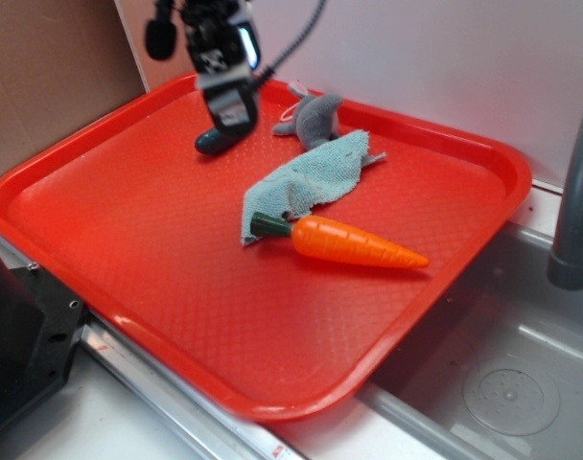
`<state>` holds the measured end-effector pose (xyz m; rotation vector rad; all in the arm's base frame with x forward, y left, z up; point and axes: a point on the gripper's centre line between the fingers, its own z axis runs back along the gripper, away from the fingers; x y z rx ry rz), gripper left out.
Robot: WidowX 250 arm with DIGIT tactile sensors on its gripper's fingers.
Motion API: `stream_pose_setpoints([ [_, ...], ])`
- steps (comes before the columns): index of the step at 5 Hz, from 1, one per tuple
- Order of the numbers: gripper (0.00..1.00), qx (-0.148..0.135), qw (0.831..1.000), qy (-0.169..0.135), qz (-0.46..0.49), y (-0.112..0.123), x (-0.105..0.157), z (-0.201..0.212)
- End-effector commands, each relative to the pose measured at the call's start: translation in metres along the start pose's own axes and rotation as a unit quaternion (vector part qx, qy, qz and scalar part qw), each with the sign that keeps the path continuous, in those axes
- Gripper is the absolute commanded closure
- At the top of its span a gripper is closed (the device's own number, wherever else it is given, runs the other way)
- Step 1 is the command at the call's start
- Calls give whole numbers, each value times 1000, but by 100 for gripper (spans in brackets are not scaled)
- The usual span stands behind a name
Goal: Grab the carrot.
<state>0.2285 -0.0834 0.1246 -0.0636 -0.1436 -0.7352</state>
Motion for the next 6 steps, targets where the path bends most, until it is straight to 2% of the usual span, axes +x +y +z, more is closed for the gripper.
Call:
stream_pose_setpoints([
  [1, 0, 2, 996, 17, -85, -20, 27, -56],
  [3, 0, -10, 993, 54, -104, -29, 21, -101],
  [4, 0, 0, 991, 72, -116, -35, 16, -116],
  [5, 53, 6, 991, 74, -115, -39, 12, -117],
  [6, 100, 13, 993, 72, -97, -35, 10, -108],
])
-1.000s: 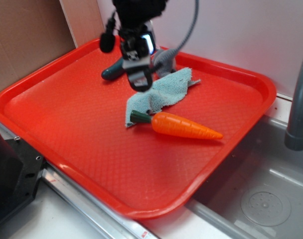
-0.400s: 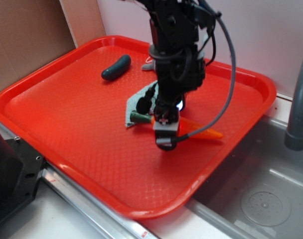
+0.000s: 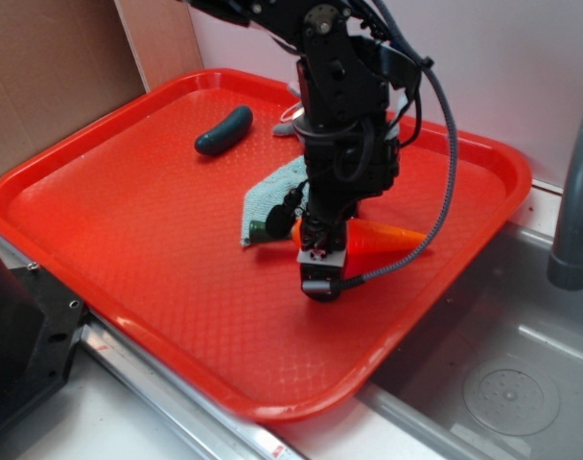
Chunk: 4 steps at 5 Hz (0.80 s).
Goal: Grab the carrot.
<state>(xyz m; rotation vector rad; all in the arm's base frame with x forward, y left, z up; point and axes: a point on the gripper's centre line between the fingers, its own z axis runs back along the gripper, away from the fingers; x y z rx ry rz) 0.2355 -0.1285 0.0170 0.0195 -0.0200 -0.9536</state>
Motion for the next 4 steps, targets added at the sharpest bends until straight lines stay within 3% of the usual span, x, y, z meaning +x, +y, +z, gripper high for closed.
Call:
stream_pose_setpoints([
  [1, 100, 16, 996, 2, 83, 5, -16, 27],
  [2, 100, -3, 980, -11, 199, 22, -27, 66],
  [3, 100, 28, 946, -55, 319, 35, -40, 115],
  [4, 100, 36, 898, -66, 434, 47, -60, 151],
])
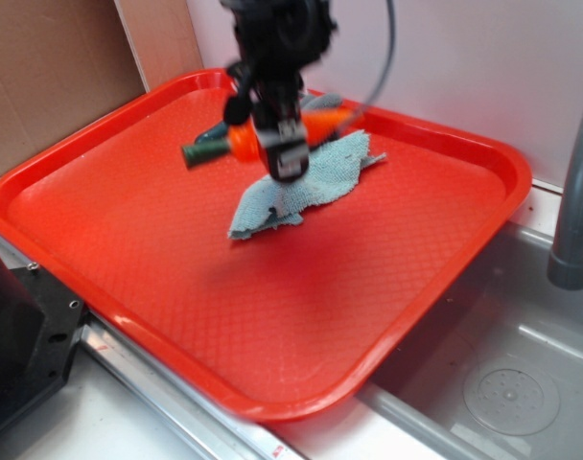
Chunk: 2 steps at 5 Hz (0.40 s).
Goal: Grab the carrot.
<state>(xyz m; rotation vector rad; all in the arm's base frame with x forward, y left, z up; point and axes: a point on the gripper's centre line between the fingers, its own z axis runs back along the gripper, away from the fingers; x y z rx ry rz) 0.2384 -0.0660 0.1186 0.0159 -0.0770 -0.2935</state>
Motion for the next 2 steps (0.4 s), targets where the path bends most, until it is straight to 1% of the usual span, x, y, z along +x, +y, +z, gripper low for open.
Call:
stream_pose_setpoints([
  [1, 100, 9, 970, -49, 239, 34, -15, 73],
  [2, 100, 2, 959, -40, 280, 40, -23, 77],
])
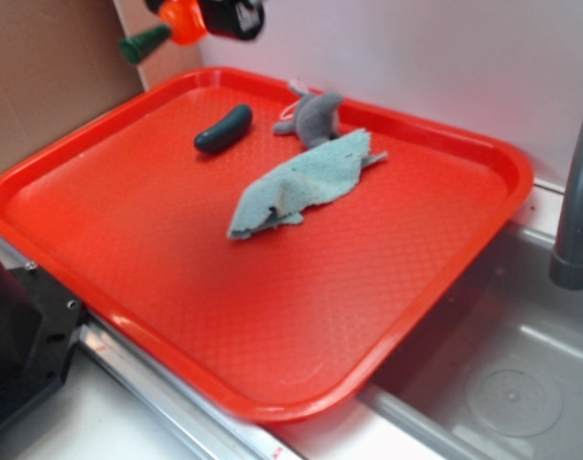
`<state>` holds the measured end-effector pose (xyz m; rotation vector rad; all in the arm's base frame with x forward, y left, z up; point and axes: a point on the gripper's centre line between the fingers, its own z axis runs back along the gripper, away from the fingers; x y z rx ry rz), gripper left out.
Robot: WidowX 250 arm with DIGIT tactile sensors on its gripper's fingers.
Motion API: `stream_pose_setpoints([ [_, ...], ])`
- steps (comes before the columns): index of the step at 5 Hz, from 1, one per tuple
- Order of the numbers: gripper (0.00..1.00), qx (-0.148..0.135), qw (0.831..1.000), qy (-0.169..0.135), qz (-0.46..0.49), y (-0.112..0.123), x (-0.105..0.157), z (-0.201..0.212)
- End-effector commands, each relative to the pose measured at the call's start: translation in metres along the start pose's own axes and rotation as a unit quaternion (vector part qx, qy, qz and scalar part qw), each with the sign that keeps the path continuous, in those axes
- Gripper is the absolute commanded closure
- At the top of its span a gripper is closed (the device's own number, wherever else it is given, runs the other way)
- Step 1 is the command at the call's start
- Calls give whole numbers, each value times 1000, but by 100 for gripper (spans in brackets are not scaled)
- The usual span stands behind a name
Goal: Grab the carrot.
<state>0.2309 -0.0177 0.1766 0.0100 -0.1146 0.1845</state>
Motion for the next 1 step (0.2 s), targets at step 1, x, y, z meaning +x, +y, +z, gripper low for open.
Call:
stream_pose_setpoints([
  [1, 100, -14, 1000, -7, 27, -2, -6, 14],
])
